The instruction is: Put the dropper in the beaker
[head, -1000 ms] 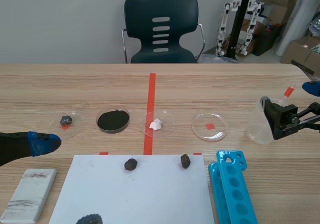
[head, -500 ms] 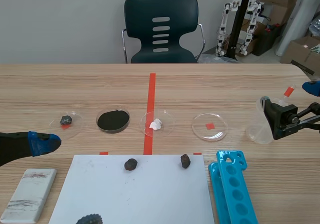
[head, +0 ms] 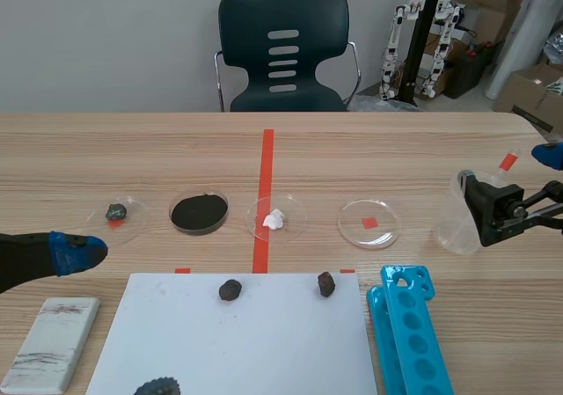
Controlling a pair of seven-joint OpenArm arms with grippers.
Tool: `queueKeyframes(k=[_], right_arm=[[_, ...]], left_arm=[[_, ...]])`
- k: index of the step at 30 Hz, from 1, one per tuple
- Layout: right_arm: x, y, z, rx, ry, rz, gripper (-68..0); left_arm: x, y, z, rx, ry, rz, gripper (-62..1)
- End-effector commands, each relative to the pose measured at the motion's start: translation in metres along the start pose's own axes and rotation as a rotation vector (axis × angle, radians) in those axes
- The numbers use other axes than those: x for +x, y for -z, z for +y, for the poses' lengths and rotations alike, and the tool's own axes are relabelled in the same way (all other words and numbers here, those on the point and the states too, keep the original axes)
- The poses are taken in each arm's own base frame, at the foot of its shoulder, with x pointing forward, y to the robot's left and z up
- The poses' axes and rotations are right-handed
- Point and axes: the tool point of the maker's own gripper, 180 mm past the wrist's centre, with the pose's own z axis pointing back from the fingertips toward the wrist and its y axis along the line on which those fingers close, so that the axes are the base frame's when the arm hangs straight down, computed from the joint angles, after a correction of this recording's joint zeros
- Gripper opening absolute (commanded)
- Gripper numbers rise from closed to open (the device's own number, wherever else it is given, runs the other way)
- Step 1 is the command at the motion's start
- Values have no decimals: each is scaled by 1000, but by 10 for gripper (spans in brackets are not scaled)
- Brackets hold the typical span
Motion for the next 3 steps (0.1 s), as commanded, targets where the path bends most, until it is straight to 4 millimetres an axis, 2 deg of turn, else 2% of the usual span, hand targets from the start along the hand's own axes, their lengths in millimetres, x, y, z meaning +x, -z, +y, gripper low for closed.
queueKeyframes(k=[1,3], right_arm=[[14,3,-4,-3,-8,-42,-67],[14,3,-4,-3,-8,-42,-67]], left_arm=[[10,2,0,2,-3,-40,14],[10,2,0,2,-3,-40,14]])
